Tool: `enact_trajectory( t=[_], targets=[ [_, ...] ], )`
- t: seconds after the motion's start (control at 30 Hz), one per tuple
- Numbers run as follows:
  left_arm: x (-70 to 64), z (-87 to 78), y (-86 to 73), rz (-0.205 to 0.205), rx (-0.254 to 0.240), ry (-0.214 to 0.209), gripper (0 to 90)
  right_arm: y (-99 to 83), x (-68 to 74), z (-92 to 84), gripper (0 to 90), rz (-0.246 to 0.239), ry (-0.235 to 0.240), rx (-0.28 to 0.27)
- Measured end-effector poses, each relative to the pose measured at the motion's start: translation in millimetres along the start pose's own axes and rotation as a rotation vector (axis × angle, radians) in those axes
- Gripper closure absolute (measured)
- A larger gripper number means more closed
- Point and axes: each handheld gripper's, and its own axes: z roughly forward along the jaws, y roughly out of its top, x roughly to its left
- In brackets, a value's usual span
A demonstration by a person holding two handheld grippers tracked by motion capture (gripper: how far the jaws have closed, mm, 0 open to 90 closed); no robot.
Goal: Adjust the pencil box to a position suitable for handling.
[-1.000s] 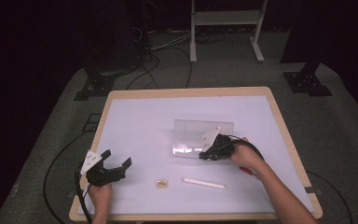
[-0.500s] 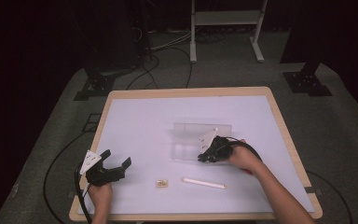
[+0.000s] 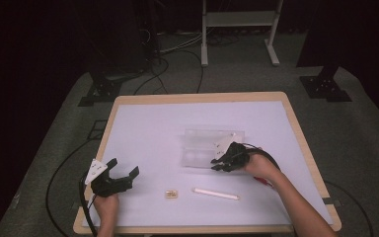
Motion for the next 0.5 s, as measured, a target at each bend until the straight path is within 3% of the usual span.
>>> enact_trajectory(
  t=[0.5],
  targets=[
    [0.0, -0.3, 0.0, 0.0, 0.001, 0.0, 0.0, 0.2, 2.9, -1.0, 69.6, 0.014, 0.014, -0.015]
  ],
)
